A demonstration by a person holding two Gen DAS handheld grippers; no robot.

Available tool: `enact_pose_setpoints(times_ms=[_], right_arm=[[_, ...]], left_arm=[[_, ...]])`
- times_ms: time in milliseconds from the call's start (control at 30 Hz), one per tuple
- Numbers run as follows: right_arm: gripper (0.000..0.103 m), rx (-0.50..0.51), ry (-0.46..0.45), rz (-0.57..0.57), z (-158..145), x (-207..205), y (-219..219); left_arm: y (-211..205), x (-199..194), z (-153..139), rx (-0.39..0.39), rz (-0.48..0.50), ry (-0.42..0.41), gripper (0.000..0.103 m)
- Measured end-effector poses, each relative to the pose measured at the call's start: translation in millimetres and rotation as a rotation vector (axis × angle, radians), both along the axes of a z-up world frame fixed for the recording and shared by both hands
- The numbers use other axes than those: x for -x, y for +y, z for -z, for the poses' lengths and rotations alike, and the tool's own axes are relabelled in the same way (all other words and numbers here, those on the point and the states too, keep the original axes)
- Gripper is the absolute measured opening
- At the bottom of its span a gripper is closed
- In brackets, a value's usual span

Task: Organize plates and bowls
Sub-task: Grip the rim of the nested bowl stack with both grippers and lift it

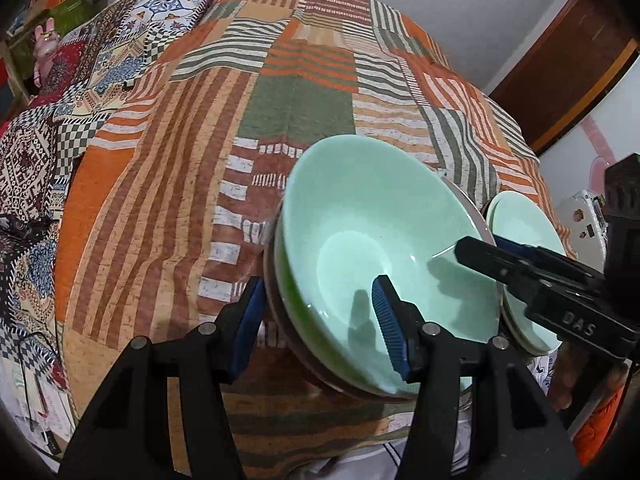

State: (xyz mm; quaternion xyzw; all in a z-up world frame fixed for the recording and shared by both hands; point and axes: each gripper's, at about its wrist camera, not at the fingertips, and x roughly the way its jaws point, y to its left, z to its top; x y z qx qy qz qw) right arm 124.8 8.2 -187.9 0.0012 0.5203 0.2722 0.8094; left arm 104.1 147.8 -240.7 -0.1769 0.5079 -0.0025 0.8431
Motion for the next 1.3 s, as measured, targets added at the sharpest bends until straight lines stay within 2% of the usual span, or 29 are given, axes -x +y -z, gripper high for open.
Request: enact_pose_setpoints(times_ms=[33, 200, 533, 767, 933, 1300], right_arm=[[0.031, -0.006, 0.012, -0.002, 2.0, -1.2, 0.2], [0.03, -0.016, 0.053, -0.014, 10.0, -2.1, 4.1], [0.03, 0.029, 0.039, -0.001, 6.3, 0.1, 8.4], [0.03, 0.022, 0.045, 0.004, 6.3, -1.3, 8.6], [0.03, 0.027, 0.05, 0.009, 4.1, -0.1, 8.5], [0.031, 0.021, 0.032, 0.026, -6.7, 8.5, 4.3]], left_arm=[[-1.2, -0.4, 0.3, -0.002, 0.003, -0.003, 0.055], [0.2, -0.1, 1.0, 0.008, 0.005, -0.014, 0.055], [4.1, 1.0, -0.7, 0.034, -0.016, -0.008, 0.054], [7.7, 3.1, -1.5, 0.062, -0.027, -0.011, 0.053], [2.6, 2.3, -4.0, 0.021, -0.024, -0.006, 0.053], [-2.8, 2.7, -17.7, -0.012, -0.04, -0.02, 0.053]])
